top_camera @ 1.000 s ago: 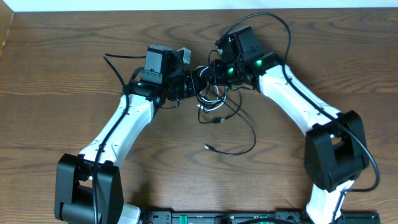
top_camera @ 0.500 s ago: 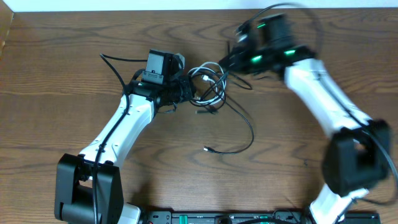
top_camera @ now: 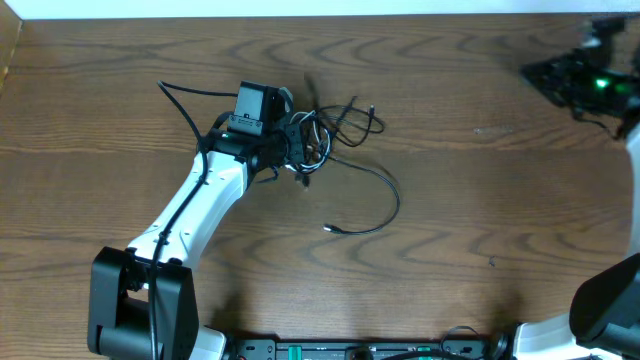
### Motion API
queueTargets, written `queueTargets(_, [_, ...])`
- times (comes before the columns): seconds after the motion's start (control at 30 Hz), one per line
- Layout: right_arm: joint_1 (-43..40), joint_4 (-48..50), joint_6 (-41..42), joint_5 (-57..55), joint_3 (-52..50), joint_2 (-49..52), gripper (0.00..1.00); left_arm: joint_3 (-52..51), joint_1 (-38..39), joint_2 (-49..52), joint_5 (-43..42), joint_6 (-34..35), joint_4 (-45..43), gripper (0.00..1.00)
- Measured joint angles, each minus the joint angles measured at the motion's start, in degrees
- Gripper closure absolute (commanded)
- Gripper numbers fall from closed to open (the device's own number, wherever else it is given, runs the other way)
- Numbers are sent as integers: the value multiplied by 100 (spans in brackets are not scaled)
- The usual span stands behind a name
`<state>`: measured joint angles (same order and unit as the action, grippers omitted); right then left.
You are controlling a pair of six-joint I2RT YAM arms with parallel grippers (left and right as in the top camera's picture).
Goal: Untangle cables
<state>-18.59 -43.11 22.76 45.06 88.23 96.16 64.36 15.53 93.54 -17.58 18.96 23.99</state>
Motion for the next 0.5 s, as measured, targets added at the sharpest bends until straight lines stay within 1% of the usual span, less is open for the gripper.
queueTargets(0.07, [-120,-260,-98,-319,0,0,99,0,0,0,7,-33,0,92])
queueTargets(0.1, [-122,-374,-173,-422,0,0,96,0,0,0,7,-50,-7,92])
queueTargets(0.2, [11,-562,-393,-568,0,0,78,0,0,0,-57,-87,-94,92])
queueTargets(0.23, [92,-597,-455,-597,0,0,70,0,0,0,-133,-94,-170,93])
queueTargets(0.3, [380,-673,-584,-599,0,0,55,-2,0,0,-402,-103,-398,93])
queueTargets(0.33, [535,-688,-654,-590,0,0,50,-4,0,0,-564,-103,-518,93])
queueTargets(0.4, [883,-693,-802,-568,0,0,46,-4,-2,0,-909,-105,-723,93])
queueTargets(0.5, [1451,-710,-881,-560,0,0,45,-4,0,0,-1434,-103,-1047,92])
